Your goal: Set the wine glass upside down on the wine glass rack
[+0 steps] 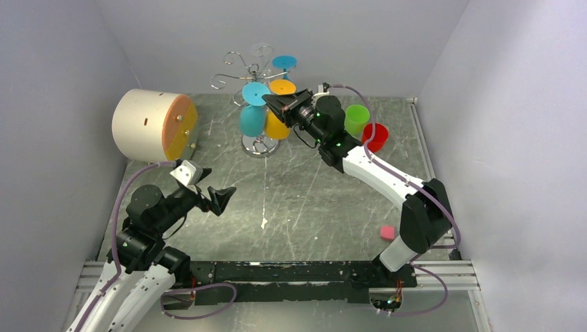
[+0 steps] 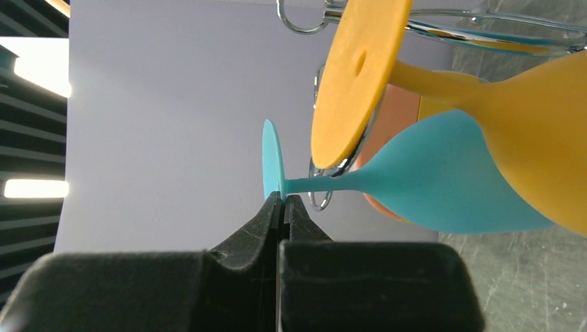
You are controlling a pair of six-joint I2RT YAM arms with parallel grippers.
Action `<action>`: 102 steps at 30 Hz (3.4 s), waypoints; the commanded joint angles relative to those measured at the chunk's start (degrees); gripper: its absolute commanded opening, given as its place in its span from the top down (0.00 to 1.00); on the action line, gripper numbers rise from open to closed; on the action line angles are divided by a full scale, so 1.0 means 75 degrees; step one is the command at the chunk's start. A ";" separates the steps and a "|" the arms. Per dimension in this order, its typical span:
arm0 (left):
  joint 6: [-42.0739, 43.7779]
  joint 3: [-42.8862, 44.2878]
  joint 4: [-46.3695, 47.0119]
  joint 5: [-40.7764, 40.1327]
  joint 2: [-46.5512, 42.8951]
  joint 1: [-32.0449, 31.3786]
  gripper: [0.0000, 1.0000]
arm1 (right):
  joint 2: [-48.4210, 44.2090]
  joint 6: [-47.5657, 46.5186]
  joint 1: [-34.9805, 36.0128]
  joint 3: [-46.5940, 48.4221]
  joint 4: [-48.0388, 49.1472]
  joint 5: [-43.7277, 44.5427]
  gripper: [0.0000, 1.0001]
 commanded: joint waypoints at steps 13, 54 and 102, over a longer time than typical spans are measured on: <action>0.0102 0.0137 0.0107 0.0311 -0.0048 0.0024 0.01 | 0.0383 -0.0317 0.0093 0.0933 -0.0350 0.0671 1.00; 0.0131 0.0147 0.0047 0.0359 -0.0031 0.0023 0.01 | 0.1259 -0.0785 0.0368 0.1887 -0.0534 -0.0108 1.00; 0.0131 0.0166 -0.0037 0.0227 0.0198 0.0025 0.01 | 0.0533 -0.1035 0.0346 0.0999 -0.0362 -0.0200 1.00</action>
